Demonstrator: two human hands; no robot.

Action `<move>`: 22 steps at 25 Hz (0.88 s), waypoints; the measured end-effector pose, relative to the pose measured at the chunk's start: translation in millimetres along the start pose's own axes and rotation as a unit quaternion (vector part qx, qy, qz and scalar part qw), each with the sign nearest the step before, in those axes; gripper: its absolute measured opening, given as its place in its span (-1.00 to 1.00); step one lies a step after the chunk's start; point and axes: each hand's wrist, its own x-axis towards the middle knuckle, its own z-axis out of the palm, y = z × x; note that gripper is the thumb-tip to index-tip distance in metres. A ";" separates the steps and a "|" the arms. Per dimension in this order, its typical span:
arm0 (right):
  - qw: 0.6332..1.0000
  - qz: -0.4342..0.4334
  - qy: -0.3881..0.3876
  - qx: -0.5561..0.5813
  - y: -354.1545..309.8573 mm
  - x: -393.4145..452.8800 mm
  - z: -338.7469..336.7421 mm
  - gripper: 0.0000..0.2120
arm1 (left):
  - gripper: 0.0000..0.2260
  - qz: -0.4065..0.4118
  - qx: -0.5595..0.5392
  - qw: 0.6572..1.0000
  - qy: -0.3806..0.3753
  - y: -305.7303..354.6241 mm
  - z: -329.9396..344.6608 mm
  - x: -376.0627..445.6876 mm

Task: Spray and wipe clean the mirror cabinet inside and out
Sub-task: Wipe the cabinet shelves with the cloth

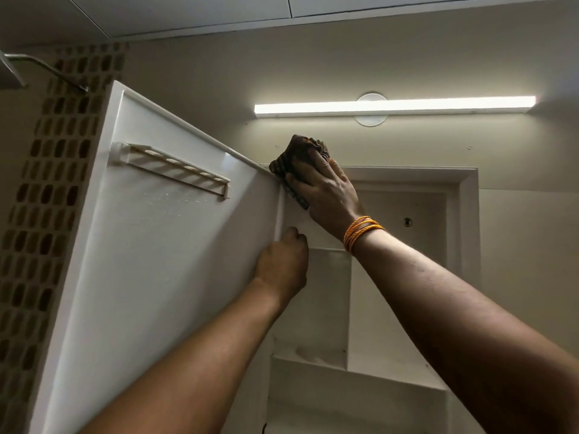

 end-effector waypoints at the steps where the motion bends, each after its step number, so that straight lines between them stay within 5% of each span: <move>1: 0.999 -0.029 0.005 -0.012 8.1 -2.7 -1.5 -0.52 | -0.72 -0.001 -0.002 1.000 0.001 -0.2 0.8 -0.2; 10: 0.976 -0.078 0.047 -0.200 63.5 -54.2 -20.6 -0.68 | -0.74 0.004 -0.016 1.000 -0.001 -0.9 3.3 -0.1; 22: 0.965 0.006 0.026 -0.260 135.2 -135.7 -66.3 -0.69 | -0.77 0.013 0.006 1.000 0.016 0.3 7.9 12.5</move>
